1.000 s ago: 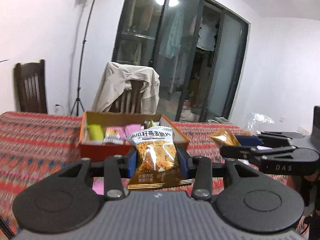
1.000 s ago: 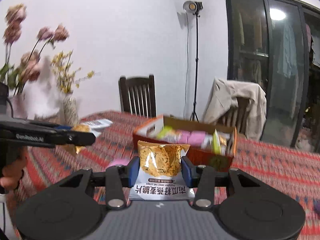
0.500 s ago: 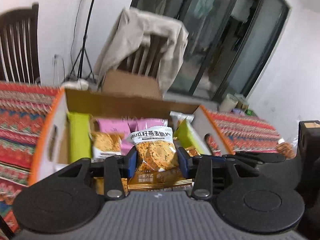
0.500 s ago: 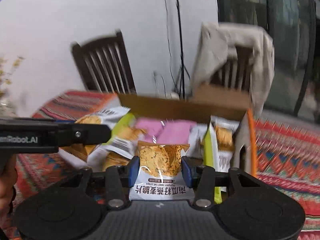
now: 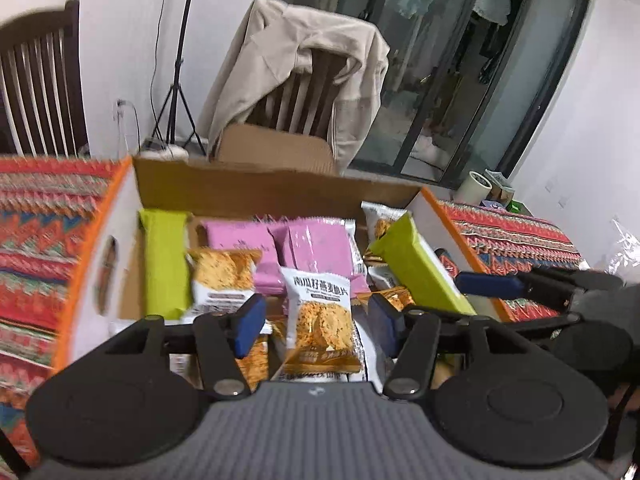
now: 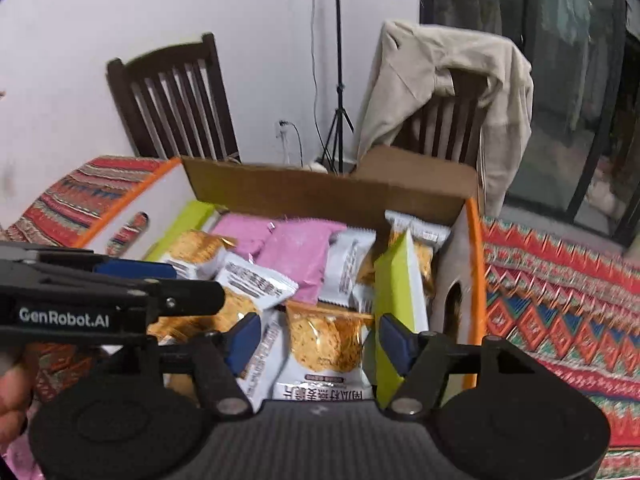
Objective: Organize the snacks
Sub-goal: 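Carry both white packets into the cardboard box and open both grippers, then move both tools back to the pink pack and red chip bag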
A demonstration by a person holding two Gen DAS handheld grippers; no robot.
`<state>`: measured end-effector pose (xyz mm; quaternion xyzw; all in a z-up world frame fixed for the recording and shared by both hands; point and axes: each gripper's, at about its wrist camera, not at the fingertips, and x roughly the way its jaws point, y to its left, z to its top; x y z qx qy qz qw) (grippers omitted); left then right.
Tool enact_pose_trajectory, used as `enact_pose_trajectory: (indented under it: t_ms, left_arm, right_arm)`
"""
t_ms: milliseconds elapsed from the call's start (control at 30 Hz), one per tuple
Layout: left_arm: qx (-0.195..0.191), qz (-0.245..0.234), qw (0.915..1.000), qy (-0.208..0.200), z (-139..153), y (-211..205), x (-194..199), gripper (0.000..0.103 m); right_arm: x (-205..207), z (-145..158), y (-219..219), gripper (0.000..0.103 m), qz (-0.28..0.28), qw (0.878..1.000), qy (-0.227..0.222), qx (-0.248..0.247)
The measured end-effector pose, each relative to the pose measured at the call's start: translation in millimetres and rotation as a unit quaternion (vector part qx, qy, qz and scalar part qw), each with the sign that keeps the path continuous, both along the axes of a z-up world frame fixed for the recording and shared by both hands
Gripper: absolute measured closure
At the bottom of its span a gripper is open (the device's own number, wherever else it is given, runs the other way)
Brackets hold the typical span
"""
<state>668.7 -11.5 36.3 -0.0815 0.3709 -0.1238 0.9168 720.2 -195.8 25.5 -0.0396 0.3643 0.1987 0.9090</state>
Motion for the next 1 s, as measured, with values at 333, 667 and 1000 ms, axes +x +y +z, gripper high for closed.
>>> enact_pose_trajectory:
  t_ms: [333,667,1000]
  left_arm:
    - [0.040,-0.019,0.9940,-0.100,86.2,32.5,-140.8,0.027]
    - [0.040,-0.024,0.9776,-0.205,99.1,59.1,-350.9,0.000]
    - [0.023,0.034,0.9821,-0.184,40.3,62.5,-461.1,0.000]
  right_arm:
    - [-104.2,89.6,-37.0,0.023,0.011,0.995,-0.096,-0.001]
    - [-292.0,118.7,-82.8,0.012,0.023,0.982,-0.186,0.003]
    - [-435.5,75.7,-77.1,0.004,0.043,0.982,-0.185,0.007]
